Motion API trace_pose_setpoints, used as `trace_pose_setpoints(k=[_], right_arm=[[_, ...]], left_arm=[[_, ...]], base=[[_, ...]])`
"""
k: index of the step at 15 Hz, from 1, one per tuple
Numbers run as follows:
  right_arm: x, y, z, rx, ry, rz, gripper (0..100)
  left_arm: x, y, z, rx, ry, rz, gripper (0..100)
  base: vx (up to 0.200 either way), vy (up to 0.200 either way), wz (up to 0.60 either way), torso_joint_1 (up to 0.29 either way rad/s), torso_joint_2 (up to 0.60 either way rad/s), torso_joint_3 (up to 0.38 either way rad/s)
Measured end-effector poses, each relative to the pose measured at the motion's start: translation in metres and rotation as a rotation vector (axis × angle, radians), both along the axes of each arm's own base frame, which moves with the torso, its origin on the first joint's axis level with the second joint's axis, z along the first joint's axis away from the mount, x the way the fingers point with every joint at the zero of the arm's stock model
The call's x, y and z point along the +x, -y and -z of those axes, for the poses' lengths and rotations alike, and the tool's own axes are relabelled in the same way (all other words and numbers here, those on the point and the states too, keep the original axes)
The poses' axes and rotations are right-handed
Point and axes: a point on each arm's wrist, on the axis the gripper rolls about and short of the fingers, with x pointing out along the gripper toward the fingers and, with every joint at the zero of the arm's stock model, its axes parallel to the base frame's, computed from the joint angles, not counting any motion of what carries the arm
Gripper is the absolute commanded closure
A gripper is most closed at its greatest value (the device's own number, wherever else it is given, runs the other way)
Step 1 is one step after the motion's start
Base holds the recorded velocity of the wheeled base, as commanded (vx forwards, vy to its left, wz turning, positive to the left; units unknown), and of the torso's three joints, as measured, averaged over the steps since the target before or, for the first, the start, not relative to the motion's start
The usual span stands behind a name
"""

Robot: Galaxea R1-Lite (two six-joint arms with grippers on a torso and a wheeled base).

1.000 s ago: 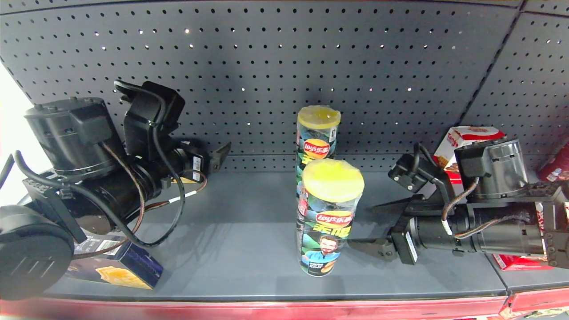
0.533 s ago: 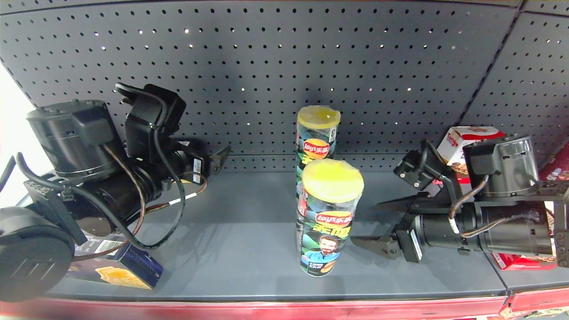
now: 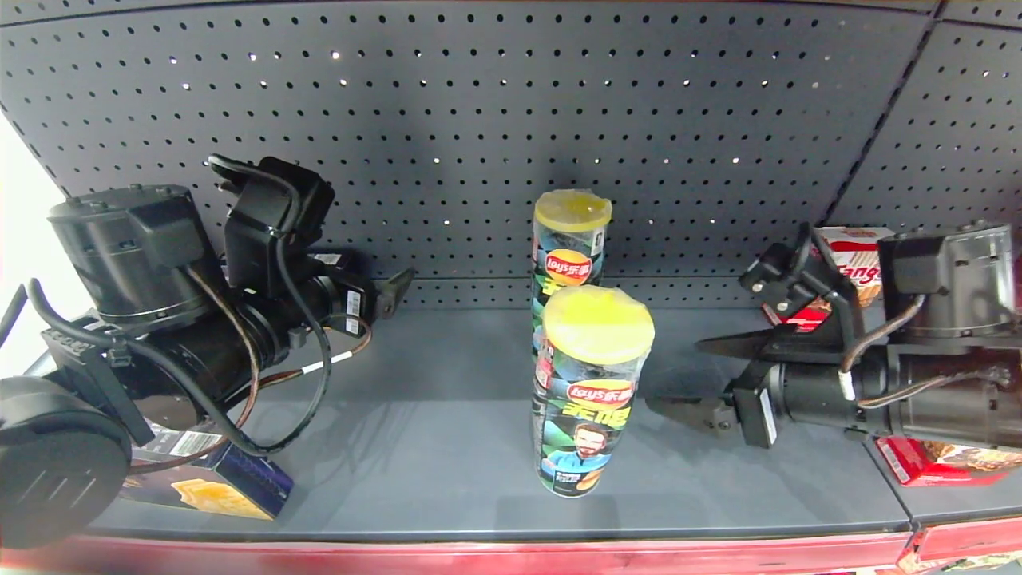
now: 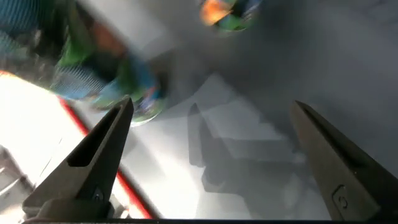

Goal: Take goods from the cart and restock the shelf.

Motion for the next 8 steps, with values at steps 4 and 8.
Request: trace_pose_setpoints(k=[4, 8], right_arm=[[-0.020, 0.051, -0.036, 0.068, 0.148, 0.166, 0], [-0.084, 0.103, -0.058, 0.122, 0.325, 0.357, 0]], left_arm=[[-0.021, -0.009, -0.011, -0.008, 0.021, -0.001, 0], [-0.067, -0.025, -0.032, -0.020, 0.091, 0.002, 0]], base=[[0.000, 0.000, 0.00, 0.000, 0.00, 0.000], [0.000, 0.000, 0.00, 0.000, 0.00, 0.000]])
